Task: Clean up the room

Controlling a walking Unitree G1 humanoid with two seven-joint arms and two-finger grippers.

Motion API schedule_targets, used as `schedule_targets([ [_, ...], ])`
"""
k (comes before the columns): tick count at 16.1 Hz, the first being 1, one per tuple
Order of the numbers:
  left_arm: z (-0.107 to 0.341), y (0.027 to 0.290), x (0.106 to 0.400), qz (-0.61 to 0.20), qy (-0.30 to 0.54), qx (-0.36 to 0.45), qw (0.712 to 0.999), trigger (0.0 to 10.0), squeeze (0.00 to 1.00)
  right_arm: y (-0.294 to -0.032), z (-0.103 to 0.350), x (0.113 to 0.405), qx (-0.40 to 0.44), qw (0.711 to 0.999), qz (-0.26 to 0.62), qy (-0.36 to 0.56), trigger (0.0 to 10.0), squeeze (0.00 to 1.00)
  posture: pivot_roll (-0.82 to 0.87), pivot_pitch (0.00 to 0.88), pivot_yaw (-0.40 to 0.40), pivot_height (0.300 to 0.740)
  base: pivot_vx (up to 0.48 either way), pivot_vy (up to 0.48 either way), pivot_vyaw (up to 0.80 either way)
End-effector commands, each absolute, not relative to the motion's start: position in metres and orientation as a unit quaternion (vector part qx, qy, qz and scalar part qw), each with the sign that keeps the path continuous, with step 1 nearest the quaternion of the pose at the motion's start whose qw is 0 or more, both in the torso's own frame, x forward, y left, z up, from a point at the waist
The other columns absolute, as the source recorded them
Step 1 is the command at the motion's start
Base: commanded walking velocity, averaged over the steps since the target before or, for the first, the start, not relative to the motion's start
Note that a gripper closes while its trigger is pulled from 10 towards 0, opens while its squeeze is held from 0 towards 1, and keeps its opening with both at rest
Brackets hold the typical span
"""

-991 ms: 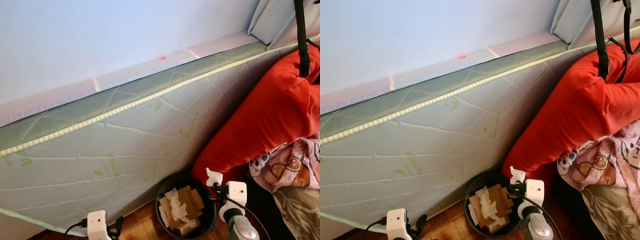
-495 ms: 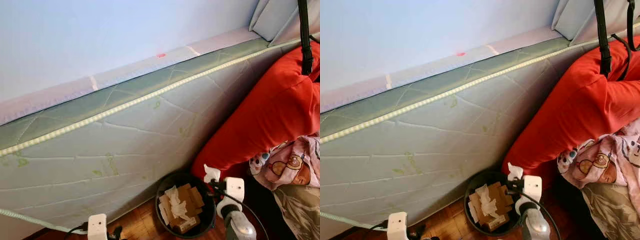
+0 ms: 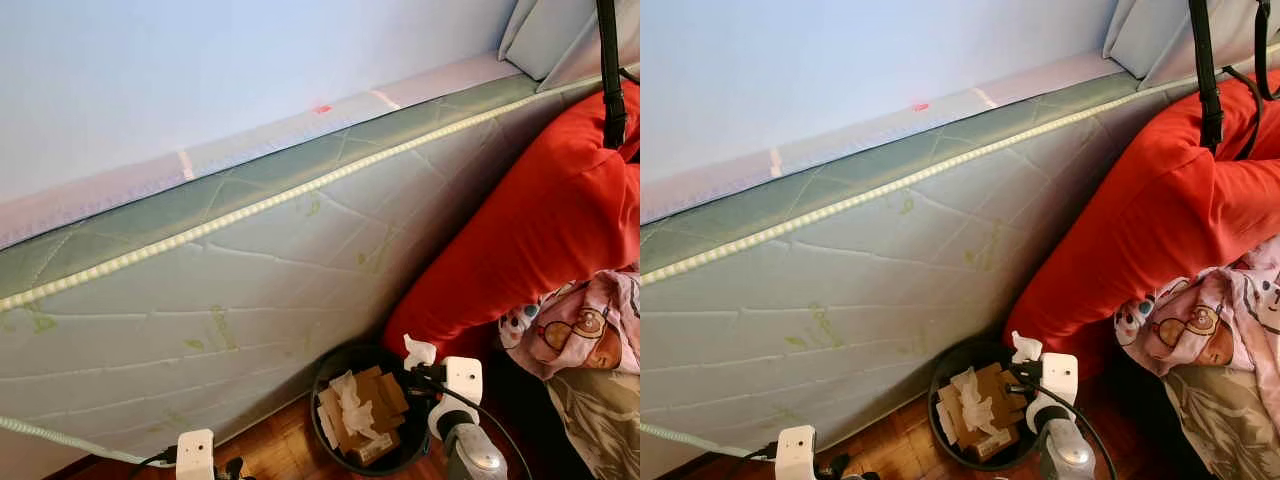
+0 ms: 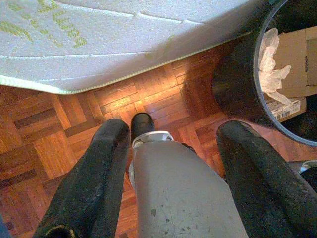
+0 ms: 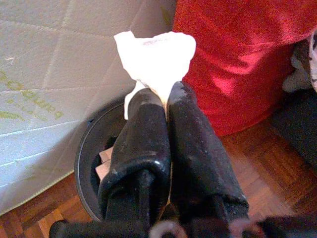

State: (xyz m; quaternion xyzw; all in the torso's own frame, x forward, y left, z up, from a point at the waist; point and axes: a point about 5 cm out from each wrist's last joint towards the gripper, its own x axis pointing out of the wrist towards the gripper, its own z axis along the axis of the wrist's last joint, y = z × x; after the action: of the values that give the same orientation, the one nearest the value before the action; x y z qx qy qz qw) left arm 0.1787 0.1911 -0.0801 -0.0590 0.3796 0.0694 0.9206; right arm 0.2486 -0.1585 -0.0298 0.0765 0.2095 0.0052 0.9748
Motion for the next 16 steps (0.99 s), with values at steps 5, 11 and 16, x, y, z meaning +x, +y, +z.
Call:
schedule_targets([
  [5,-0.0852,0.1921,0.1679,0.074,0.396,-0.062,0.913,10.0,0.0,-0.1593,-0.0329,0.2443,0.079,0.974,0.0,0.213,10.0,0.0,0.05,0.179,-0.068,0.696,0.0,0.0,0.0],
  [11,-0.0846,0.1916,0.1686,0.072,0.391,-0.064,0.915,10.0,0.0,-0.159,-0.0336,0.2446,0.076,0.973,0.0,0.218,10.0,0.0,0.05,0.177,-0.069,0.686,0.0,0.0,0.0],
  [16,-0.0835,0.1917,0.1702,0.063,0.387,-0.059,0.918,10.0,0.0,-0.1559,-0.0331,0.2459,0.073,0.973,0.004,0.218,10.0,0.0,0.04,0.173,-0.069,0.686,0.0,0.0,0.0],
])
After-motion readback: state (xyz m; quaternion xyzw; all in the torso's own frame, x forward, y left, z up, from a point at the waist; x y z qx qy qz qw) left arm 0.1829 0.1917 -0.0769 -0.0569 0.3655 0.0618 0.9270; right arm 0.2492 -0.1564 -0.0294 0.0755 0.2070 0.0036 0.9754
